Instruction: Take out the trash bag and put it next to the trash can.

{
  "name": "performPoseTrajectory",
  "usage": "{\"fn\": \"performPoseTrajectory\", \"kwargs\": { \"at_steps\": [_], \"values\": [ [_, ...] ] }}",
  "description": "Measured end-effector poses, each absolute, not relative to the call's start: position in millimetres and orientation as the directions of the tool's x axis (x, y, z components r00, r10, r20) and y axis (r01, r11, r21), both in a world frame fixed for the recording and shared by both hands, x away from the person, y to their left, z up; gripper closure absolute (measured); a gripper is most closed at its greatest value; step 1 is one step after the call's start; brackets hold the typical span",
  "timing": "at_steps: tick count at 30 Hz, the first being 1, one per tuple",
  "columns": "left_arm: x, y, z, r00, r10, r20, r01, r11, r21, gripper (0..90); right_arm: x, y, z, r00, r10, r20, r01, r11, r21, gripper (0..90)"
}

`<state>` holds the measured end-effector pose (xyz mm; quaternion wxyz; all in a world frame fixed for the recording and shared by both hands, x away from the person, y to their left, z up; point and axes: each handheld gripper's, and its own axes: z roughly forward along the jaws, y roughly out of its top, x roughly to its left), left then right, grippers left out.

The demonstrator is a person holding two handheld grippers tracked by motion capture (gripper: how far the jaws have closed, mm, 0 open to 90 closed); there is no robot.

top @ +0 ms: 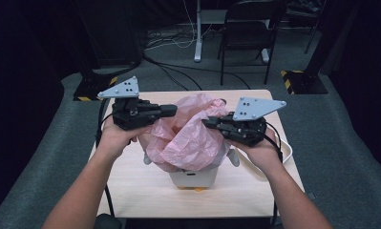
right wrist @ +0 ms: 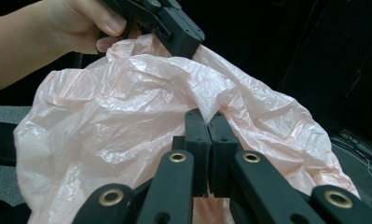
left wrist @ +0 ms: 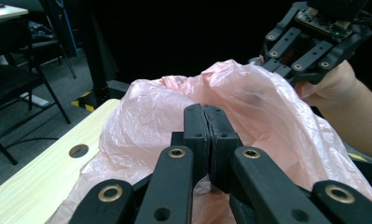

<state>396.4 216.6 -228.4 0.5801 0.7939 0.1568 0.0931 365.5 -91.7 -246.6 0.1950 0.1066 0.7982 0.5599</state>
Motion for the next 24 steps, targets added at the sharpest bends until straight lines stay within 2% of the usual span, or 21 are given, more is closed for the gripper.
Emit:
{"fn": "performPoseTrajectory", "kwargs": {
  "at_steps": [11,24],
  "values": [
    [400.8,217.7,-233.7,0.942,0.325,-0.087,0.171,-0.242,0.955,88.5,375.3,-83.1,-247.9,-0.907,0.377,-0.188,-0.040,0.367,0.929,88.5],
    [402.6,215.1,-234.5,0.945,0.312,-0.095,0.176,-0.243,0.954,88.4,386.8,-72.5,-247.4,-0.912,0.362,-0.194,-0.040,0.392,0.919,88.6]
  ]
}}
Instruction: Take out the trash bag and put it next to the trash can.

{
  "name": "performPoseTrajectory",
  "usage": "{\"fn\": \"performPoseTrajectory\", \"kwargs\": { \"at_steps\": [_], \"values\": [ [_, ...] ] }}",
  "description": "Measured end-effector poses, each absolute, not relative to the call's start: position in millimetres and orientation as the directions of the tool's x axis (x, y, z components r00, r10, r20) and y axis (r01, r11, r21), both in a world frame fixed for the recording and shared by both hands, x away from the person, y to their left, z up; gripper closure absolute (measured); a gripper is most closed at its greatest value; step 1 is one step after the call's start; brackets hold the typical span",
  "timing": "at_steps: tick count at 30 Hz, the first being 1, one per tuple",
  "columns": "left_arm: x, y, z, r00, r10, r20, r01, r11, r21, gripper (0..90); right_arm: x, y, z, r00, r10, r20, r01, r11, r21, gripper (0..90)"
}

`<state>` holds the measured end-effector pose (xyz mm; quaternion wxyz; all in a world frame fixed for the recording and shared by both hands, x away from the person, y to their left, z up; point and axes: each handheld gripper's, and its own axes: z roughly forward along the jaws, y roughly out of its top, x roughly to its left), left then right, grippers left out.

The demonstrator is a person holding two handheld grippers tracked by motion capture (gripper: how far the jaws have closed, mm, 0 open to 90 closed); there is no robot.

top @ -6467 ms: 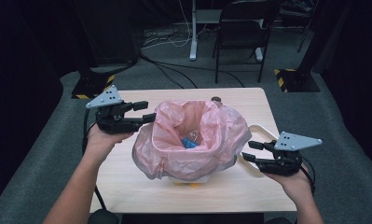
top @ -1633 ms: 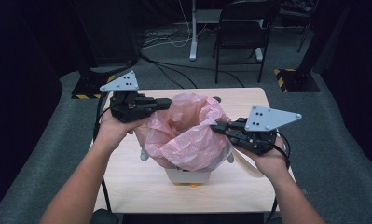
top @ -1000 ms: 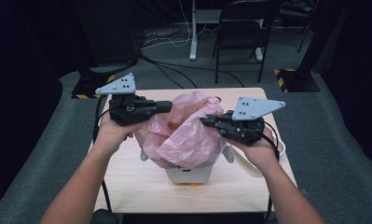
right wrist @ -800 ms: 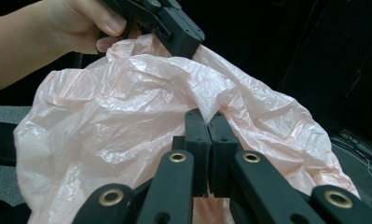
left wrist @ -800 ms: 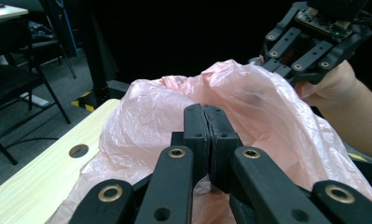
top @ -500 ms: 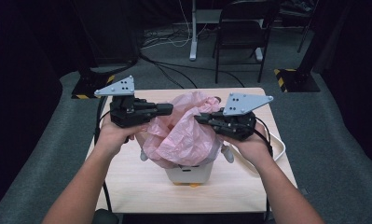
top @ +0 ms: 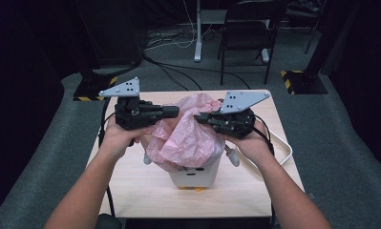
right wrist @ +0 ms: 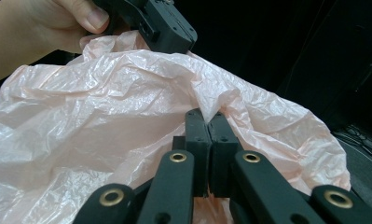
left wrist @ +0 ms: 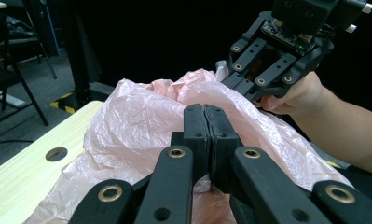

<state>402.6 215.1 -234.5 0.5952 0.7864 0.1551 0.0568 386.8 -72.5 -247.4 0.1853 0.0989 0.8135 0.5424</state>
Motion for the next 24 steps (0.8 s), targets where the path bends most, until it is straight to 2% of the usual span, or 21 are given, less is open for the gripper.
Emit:
{"fn": "performPoseTrajectory", "kwargs": {
  "at_steps": [13,17,24],
  "values": [
    [406.9,221.1,-238.9,0.942,0.310,-0.128,0.204,-0.230,0.952,87.2,396.6,-56.0,-249.6,-0.918,0.337,-0.207,-0.038,0.445,0.895,88.6],
    [411.6,223.4,-241.8,0.938,0.296,-0.181,0.248,-0.207,0.946,71.9,399.5,-52.1,-251.4,-0.918,0.338,-0.208,-0.034,0.456,0.889,88.7],
    [410.6,221.5,-240.4,0.940,0.289,-0.183,0.252,-0.221,0.942,55.7,401.4,-47.4,-253.5,-0.916,0.337,-0.219,-0.037,0.472,0.881,88.7]
  ]
}}
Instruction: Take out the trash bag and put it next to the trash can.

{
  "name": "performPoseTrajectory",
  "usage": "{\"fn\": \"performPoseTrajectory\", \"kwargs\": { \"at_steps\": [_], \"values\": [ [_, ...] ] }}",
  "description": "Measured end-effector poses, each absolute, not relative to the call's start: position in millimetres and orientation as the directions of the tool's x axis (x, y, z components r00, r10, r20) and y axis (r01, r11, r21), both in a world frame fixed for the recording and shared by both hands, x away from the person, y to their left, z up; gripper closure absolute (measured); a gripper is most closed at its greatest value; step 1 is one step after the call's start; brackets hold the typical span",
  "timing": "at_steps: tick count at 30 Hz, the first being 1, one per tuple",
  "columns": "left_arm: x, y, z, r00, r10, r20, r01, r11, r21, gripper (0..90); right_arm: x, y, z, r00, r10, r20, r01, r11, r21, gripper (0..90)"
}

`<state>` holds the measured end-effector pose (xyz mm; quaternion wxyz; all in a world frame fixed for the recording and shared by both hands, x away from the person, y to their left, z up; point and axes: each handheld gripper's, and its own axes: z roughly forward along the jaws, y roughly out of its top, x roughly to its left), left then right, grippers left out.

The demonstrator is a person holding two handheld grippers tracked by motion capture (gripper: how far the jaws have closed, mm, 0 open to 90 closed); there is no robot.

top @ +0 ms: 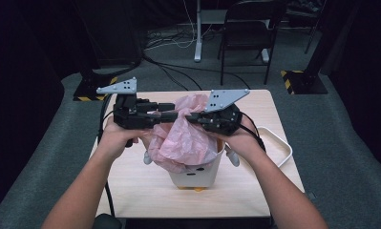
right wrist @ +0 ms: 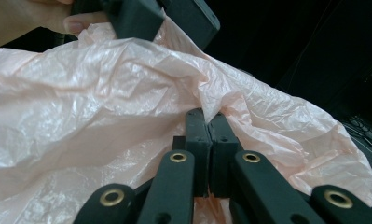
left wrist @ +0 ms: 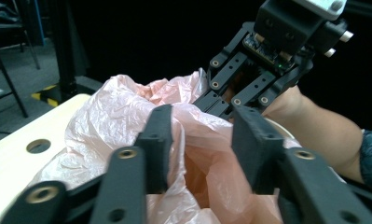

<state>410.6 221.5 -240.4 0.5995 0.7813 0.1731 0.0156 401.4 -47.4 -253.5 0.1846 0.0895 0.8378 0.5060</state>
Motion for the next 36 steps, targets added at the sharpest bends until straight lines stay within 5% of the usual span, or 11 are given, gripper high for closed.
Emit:
{"fn": "performPoseTrajectory", "kwargs": {
  "at_steps": [13,26,36],
  "values": [
    [409.4,208.3,-244.9,0.937,0.315,-0.150,0.243,-0.280,0.929,48.7,400.0,-45.3,-252.8,-0.914,0.339,-0.222,-0.039,0.471,0.881,88.8],
    [412.2,206.9,-255.7,0.940,0.320,-0.119,0.220,-0.301,0.928,82.9,399.1,-42.9,-253.8,-0.913,0.336,-0.231,-0.047,0.477,0.878,88.6],
    [410.5,209.8,-254.7,0.930,0.356,-0.091,0.204,-0.295,0.934,89.6,396.4,-48.9,-253.7,-0.909,0.350,-0.227,-0.046,0.457,0.888,83.0]
  ]
}}
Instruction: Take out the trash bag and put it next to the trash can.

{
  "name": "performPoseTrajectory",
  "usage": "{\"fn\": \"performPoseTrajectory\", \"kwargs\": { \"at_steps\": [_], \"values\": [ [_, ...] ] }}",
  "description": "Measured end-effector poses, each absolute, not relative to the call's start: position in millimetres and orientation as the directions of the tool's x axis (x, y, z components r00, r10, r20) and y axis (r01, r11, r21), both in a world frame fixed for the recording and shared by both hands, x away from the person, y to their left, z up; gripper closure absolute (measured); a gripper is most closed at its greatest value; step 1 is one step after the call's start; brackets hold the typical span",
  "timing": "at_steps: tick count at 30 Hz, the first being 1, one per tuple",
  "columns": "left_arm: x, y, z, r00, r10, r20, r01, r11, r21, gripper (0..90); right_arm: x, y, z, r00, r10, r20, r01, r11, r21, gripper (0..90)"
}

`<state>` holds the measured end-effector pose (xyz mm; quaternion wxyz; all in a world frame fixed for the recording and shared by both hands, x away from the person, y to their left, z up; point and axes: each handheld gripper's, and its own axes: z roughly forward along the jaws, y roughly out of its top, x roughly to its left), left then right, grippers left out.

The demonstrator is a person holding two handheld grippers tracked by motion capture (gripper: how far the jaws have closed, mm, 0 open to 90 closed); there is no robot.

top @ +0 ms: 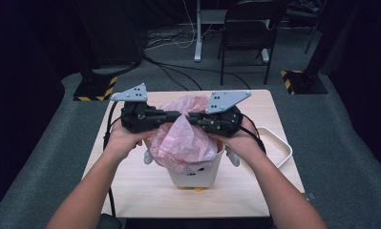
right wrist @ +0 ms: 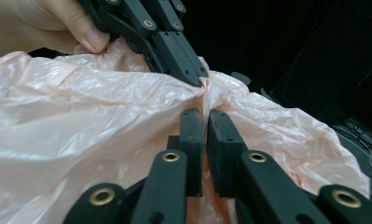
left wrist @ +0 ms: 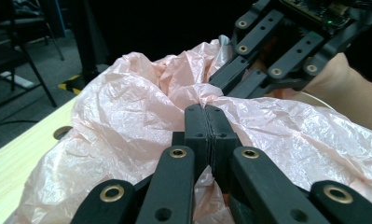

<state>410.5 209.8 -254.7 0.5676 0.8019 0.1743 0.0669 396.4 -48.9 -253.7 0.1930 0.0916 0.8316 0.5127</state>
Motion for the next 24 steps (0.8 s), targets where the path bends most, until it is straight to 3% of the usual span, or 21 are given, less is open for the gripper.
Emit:
{"fn": "performPoseTrajectory", "kwargs": {
  "at_steps": [9,24],
  "values": [
    [410.7,214.2,-247.4,0.922,0.379,-0.076,0.191,-0.277,0.942,89.8,384.4,-65.2,-247.9,-0.889,0.386,-0.245,-0.063,0.428,0.902,71.9],
    [409.4,216.9,-233.3,0.917,0.395,-0.046,0.166,-0.277,0.946,89.8,376.3,-82.6,-247.6,-0.881,0.417,-0.222,-0.050,0.385,0.921,62.9]
  ]
}}
